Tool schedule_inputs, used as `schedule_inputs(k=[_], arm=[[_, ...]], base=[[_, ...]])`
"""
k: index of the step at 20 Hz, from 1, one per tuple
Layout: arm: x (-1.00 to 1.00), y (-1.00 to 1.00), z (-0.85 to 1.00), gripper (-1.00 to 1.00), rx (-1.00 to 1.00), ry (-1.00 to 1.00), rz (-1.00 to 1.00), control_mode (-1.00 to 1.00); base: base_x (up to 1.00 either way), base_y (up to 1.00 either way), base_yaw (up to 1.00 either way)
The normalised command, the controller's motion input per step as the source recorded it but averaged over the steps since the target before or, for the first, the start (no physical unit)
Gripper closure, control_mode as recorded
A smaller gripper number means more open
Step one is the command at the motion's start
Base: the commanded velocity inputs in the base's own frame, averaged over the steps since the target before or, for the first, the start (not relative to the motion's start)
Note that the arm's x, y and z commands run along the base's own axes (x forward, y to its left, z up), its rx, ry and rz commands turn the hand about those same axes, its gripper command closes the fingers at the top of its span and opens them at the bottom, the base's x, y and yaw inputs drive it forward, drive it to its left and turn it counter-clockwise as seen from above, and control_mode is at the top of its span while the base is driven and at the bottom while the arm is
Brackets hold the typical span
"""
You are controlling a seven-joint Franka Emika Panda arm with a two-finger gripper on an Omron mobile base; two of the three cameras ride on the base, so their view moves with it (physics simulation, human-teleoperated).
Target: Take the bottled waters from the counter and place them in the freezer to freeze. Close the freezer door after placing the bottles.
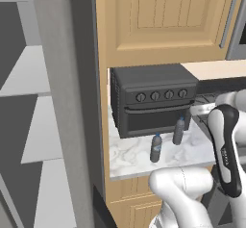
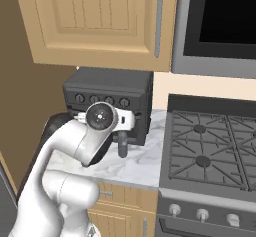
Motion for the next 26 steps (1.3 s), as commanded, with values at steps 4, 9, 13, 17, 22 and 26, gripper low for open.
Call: schedule_inputs(k=[4, 9, 13, 17, 22, 26], arm=[[0.00, -0.27, -0.37, -1.00, 0.00, -0.01, 0.15, -1.00], [0.00, -0.23, -0.30, -1.00, 0.00, 0.00, 0.18, -1.00], [-0.02, -0.16, -0.21, -1.00, 0.00, -0.01, 0.20, -1.00], [-0.08, -0.04, -0.16, -1.00, 0.00, 0.00, 0.21, -1.00], [-0.01, 0.00, -0.30, -1.00, 0.00, -0.09, 0.22, -1.00], [0.00, 0.00, -0.31, -1.00, 0.00, -0.20, 0.19, -1.00]], base=[[0.00, 0.00, 0.00], [0.00, 0.00, 0.00], [0.00, 0.00, 0.00], [0.00, 0.00, 0.00], [0.00, 0.00, 0.00], [0.00, 0.00, 0.00]])
